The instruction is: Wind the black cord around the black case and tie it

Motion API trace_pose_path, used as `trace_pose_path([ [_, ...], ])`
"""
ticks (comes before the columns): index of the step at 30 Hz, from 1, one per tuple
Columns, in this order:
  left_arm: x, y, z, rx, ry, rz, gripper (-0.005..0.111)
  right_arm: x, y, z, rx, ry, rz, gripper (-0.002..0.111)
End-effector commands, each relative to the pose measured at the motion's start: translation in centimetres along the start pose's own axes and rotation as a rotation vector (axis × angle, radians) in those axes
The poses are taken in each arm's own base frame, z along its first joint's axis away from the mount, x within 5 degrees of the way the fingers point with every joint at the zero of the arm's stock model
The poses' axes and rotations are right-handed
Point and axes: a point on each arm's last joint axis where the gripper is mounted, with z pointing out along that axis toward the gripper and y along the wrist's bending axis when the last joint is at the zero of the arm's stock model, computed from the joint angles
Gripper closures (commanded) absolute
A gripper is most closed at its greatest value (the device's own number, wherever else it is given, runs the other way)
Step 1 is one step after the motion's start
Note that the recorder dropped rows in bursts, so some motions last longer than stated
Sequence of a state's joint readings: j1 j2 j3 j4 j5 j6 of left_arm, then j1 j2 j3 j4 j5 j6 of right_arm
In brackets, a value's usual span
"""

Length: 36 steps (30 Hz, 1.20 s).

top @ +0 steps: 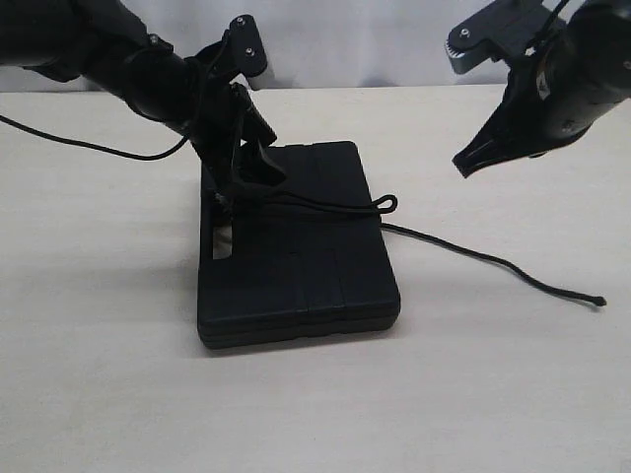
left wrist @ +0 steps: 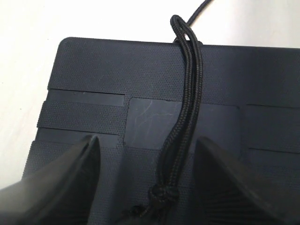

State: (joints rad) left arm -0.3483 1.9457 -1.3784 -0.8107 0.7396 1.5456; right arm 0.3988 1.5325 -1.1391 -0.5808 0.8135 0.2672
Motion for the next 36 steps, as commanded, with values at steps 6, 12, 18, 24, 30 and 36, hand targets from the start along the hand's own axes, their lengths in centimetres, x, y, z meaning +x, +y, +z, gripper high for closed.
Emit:
trace_pose_path([
  [6,-0.3,-0.1,0.0,0.012,-0.011,-0.054,0.052,2.6,-1.7,2.4,-0.100,0.189,0.351,0.095],
  [12,-0.3,0.0,0.0,0.004,-0.010,-0.065,0.052,9.0,-4.4,6.4,-0.240,0.150,0.931,0.088],
  [18,-0.3,0.2,0.0,-0.017,-0.013,-0.066,0.052,14.0,-1.9,7.6,-0.267,0.159,1.188,0.088],
  [24,-0.3,0.2,0.0,-0.019,-0.015,-0.102,0.052,16.9,0.0,8.0,-0.252,0.257,1.180,0.087],
  [30,-0.3,0.2,0.0,-0.014,-0.015,-0.145,0.052,17.9,-0.1,8.4,-0.172,0.148,1.293,0.087],
  [36,-0.3,0.1,0.0,-0.012,-0.015,-0.145,0.052,17.5,-0.5,9.6,-0.149,0.135,1.302,0.087],
])
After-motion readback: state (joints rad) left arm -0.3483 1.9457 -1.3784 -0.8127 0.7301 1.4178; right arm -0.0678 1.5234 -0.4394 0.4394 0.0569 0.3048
